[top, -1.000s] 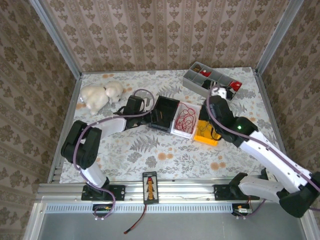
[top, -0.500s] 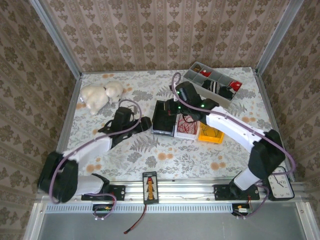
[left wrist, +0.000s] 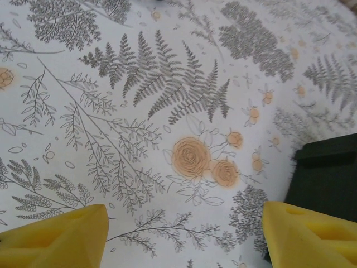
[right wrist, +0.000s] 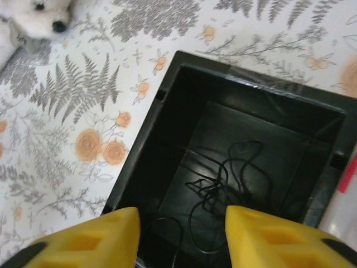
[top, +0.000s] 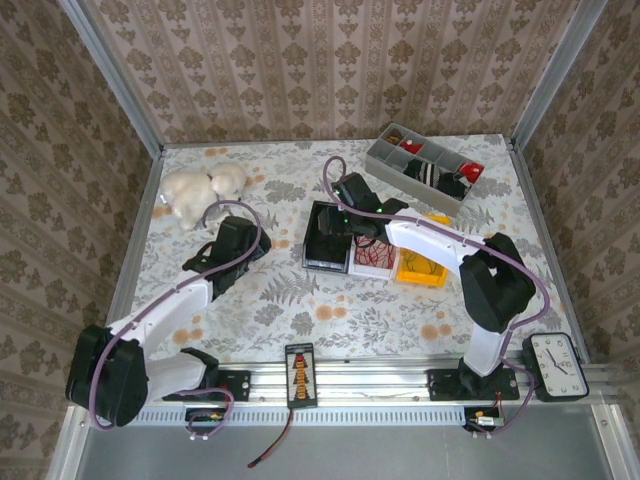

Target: Untangle the cables

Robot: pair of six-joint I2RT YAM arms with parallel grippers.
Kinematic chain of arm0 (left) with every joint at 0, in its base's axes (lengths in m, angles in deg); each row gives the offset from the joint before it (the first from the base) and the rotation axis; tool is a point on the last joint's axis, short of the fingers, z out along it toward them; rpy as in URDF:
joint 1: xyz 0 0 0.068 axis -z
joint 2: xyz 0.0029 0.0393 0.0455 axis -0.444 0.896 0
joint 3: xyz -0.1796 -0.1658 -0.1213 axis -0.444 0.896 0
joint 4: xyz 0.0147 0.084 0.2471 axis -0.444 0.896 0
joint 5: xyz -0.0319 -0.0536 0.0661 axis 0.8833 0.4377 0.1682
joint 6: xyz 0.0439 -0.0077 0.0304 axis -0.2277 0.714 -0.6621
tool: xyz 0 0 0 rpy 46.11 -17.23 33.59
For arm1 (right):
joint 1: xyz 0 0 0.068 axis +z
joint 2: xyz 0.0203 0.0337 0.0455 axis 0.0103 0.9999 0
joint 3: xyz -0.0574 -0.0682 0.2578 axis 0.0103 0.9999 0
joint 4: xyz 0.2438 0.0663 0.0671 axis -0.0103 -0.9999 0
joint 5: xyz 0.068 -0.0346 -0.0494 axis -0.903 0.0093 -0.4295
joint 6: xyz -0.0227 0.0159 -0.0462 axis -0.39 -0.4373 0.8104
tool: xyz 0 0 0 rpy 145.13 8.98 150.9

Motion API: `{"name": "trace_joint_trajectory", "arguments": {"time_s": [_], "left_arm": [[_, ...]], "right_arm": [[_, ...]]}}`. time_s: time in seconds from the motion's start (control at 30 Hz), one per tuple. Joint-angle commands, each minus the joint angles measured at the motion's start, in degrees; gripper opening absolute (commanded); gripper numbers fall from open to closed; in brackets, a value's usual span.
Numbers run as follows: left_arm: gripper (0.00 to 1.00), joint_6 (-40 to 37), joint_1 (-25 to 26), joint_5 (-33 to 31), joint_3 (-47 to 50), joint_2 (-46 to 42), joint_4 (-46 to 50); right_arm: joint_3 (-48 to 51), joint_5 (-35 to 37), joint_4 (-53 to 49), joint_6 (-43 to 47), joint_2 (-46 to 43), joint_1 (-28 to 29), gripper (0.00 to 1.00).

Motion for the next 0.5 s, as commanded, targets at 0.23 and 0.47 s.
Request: {"name": "trace_joint_trajectory", "arguments": {"time_s": [0.23, 0.47], "left_arm": [[0.74, -0.4, -2.9, 0.5, -2.5, 2.5, 2.4], [1.0, -6.4, -6.8, -7.4, -4.1, -3.2, 12.6]], "right_arm": [[6.1, 13.7, 1.1, 0.2, -12.9, -1.2, 0.57], [26.5, 28.9, 0.8, 1.6, -35.0, -8.6, 0.68]]}}
